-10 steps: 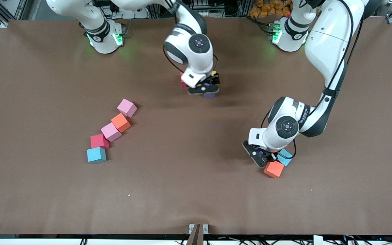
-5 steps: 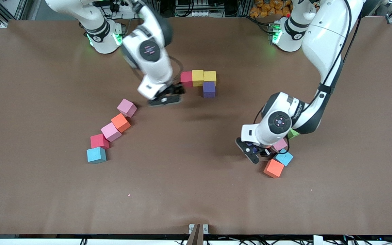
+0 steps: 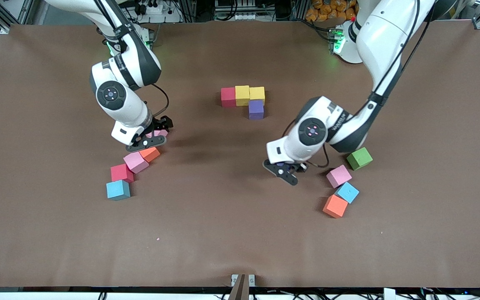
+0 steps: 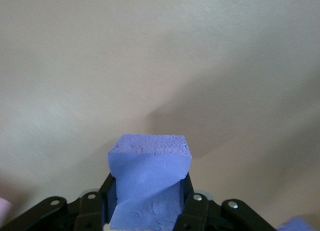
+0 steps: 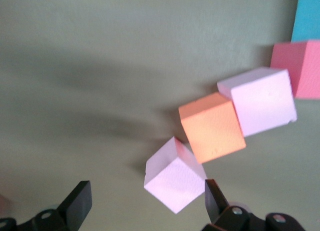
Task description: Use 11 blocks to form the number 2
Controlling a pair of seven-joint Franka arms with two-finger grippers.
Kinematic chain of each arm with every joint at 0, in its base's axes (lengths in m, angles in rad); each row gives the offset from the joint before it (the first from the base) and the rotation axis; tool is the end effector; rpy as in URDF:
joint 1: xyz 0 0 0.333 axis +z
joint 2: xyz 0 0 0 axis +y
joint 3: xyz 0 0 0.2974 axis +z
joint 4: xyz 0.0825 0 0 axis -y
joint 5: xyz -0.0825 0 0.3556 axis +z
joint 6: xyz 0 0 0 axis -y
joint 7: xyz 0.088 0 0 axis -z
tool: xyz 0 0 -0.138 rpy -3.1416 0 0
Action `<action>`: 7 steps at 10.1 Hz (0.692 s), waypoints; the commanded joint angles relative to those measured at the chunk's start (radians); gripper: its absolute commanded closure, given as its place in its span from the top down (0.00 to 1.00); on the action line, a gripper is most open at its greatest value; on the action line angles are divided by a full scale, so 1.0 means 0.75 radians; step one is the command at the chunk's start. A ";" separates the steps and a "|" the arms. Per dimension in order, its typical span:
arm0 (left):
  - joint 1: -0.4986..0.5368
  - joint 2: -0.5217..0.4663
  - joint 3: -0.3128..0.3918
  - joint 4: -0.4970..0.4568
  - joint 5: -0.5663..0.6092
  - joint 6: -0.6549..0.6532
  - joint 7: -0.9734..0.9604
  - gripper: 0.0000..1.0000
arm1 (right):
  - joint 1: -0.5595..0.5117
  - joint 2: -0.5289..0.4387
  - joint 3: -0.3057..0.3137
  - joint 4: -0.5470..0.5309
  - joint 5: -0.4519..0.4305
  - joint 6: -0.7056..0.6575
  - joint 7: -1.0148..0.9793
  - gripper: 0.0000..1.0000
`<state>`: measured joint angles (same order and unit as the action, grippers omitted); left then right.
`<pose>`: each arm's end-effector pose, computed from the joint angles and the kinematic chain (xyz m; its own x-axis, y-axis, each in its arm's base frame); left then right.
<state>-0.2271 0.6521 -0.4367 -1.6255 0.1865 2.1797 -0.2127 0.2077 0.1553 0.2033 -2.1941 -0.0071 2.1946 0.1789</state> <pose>0.5355 -0.3688 0.2366 0.8818 -0.4688 -0.0524 -0.4622 -0.8809 0.1019 0.4624 0.2017 0.2747 0.9607 0.2316 -0.1531 0.2346 -0.9721 0.0011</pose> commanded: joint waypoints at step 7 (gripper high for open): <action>-0.110 -0.137 -0.119 -0.191 0.013 -0.137 -1.029 0.44 | -0.148 -0.156 0.019 -0.396 0.067 0.326 0.669 1.00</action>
<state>-0.3279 0.6161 -0.5167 -1.6924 0.1866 2.0752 -0.8961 0.1320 0.0770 0.2027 -2.4412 0.0188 2.4070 0.6335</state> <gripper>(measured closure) 0.480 0.000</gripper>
